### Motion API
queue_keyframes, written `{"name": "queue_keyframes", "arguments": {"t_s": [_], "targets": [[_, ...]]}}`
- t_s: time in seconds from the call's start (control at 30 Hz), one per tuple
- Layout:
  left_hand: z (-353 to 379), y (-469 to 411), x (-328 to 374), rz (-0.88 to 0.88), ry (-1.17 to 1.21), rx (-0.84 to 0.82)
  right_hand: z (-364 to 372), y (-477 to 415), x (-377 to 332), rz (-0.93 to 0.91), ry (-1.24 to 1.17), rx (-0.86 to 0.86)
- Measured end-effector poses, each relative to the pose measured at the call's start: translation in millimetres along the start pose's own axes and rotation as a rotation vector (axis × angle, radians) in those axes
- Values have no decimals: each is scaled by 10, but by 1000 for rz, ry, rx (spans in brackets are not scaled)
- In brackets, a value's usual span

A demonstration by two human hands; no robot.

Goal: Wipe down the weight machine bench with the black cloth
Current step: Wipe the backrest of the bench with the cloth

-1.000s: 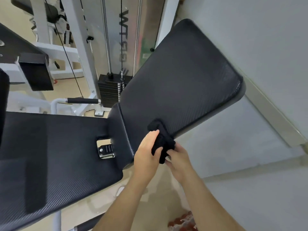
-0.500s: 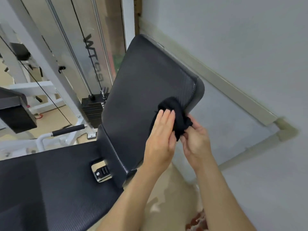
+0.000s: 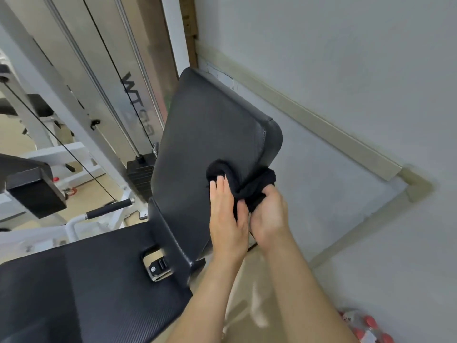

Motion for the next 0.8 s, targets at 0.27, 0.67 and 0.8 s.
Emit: {"name": "queue_keyframes", "arguments": {"t_s": [0.27, 0.67, 0.8], "targets": [[34, -395, 332, 441, -216, -112, -173, -60, -220, -96, 474, -81], [-42, -1089, 935, 666, -398, -174, 312, -267, -1041, -269, 442, -131], [-49, -1434, 1104, 600, -583, -228, 498, -417, -1312, -166, 671, -209]]}}
Point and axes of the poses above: each hand's wrist, its own y-axis away from the middle knuckle, its own z-axis out of the palm, x = y × z, the point moved 2 cm from there along -y, towards the middle knuckle
